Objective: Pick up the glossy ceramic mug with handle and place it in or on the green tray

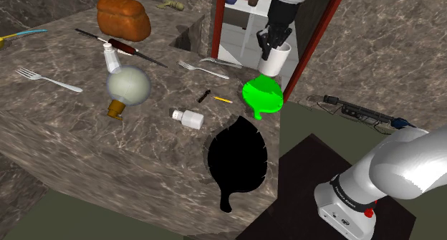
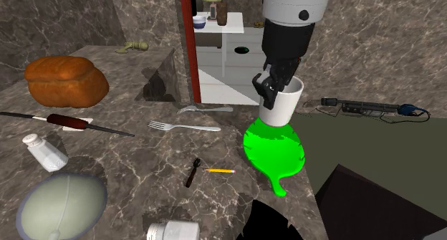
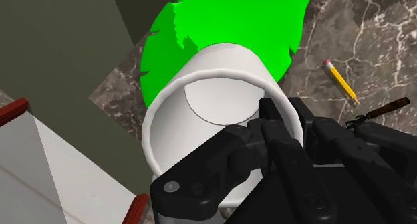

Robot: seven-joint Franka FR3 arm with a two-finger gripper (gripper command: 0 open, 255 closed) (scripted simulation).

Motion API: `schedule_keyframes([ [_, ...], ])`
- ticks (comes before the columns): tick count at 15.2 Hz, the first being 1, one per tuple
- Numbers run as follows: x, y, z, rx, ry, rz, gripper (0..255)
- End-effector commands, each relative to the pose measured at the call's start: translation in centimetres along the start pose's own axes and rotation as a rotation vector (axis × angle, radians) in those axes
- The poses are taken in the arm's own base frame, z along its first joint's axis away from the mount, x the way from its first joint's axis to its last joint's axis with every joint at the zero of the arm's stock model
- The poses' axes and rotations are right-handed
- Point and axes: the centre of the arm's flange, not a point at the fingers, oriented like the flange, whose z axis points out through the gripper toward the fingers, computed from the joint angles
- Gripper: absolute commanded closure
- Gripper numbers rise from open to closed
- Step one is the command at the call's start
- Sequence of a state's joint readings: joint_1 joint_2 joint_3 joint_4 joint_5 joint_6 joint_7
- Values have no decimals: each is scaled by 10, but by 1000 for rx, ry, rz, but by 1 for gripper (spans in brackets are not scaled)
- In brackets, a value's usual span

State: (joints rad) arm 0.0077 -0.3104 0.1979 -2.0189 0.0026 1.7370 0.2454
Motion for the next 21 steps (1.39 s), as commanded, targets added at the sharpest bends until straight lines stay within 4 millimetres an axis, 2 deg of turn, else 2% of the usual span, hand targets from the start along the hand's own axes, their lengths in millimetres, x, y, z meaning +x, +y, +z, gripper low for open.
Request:
schedule_keyframes([
  [1, -7, 11, 3, 1, 0, -1, 255],
  [17, -10, 7, 88, 1, 0, -1, 255],
  [21, -11, 7, 92, 1, 0, -1, 255],
])
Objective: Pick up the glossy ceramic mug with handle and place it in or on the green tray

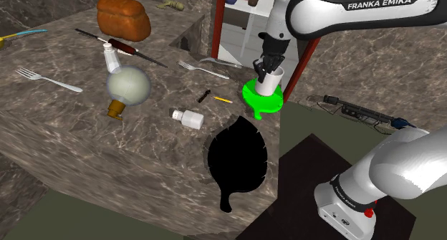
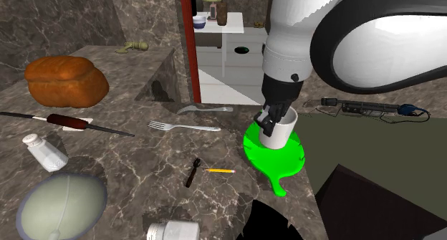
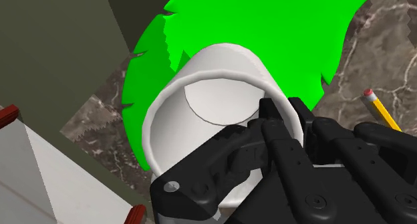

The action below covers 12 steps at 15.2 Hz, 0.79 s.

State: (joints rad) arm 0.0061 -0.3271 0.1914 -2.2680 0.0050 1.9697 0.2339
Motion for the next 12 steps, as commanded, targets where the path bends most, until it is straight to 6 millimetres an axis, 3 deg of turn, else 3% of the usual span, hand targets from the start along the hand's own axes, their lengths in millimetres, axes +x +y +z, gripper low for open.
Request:
schedule_keyframes([
  [1, 0, 0, 1, 0, 1, 0, 255],
  [4, 0, 0, 1, 0, 1, 0, 255],
  [5, 0, 0, 0, 0, 1, 0, 0],
  [10, 0, 0, 0, 0, 1, 0, 0],
  [12, 0, 0, -26, 0, 1, 0, 0],
])
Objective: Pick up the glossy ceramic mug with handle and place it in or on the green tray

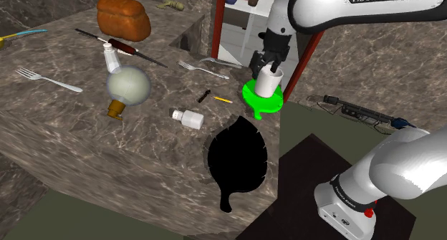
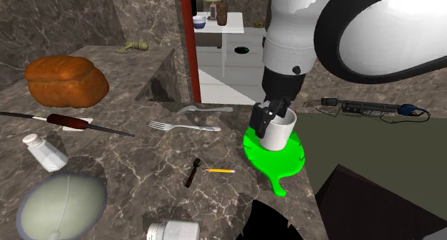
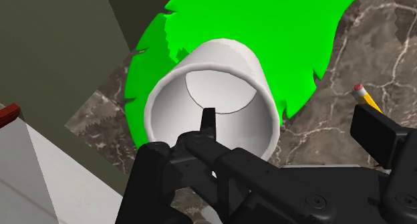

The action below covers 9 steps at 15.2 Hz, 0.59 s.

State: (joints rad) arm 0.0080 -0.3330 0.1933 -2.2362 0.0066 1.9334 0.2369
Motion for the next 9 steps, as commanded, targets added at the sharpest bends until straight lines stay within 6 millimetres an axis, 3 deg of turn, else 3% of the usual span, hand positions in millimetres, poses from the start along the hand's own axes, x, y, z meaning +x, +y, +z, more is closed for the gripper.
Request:
schedule_keyframes([
  [1, 0, 2, -24, 0, -1, 0, 0],
  [2, 0, 2, -35, 0, -1, 0, 0],
  [9, 0, 2, -35, 0, -1, 0, 0],
])
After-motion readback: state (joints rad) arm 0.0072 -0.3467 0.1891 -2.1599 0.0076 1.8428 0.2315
